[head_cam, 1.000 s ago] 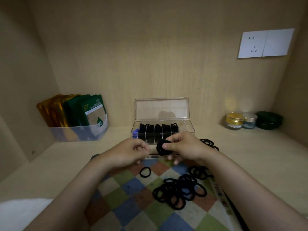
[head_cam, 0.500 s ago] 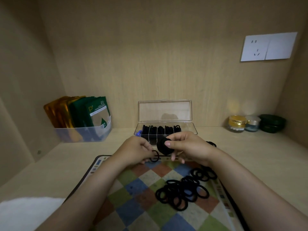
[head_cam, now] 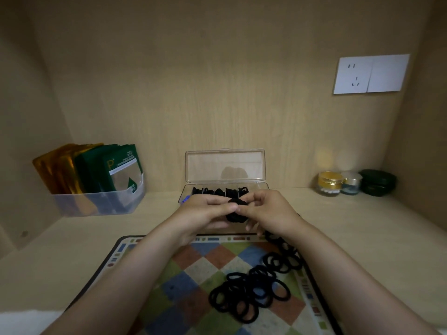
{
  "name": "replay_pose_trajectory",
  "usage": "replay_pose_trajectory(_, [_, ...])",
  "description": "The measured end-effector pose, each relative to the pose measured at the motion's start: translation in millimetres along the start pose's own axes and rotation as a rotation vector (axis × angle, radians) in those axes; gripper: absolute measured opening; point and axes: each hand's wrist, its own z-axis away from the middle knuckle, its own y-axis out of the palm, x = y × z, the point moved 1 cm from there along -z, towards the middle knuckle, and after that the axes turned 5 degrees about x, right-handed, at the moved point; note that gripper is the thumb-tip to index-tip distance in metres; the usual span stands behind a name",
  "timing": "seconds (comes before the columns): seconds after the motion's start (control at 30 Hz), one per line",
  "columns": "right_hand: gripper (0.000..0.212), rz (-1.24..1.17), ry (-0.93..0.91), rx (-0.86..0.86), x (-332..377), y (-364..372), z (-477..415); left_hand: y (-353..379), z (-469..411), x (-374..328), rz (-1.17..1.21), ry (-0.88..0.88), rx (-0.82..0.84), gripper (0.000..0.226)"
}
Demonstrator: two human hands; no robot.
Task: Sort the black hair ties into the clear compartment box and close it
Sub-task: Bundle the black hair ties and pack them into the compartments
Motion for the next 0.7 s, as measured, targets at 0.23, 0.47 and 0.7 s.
replay_pose_trajectory(0.23, [0.017,-0.133,0.011,0.002,9,-21,2,6,-28,-17,-0.091,0.084,0.062,0.026])
replay_pose_trajectory(0.47, [0.007,0.025,0.096,-0.179,21,-46,-24,11,-68,-26,-0.363,0.214,-0.154,0.023])
replay_pose_trajectory(0.7, [0.019,0.391,0.208,-0.196,14,-53,-60,5,-89,0,-0.775,0.341,-0.273,0.031])
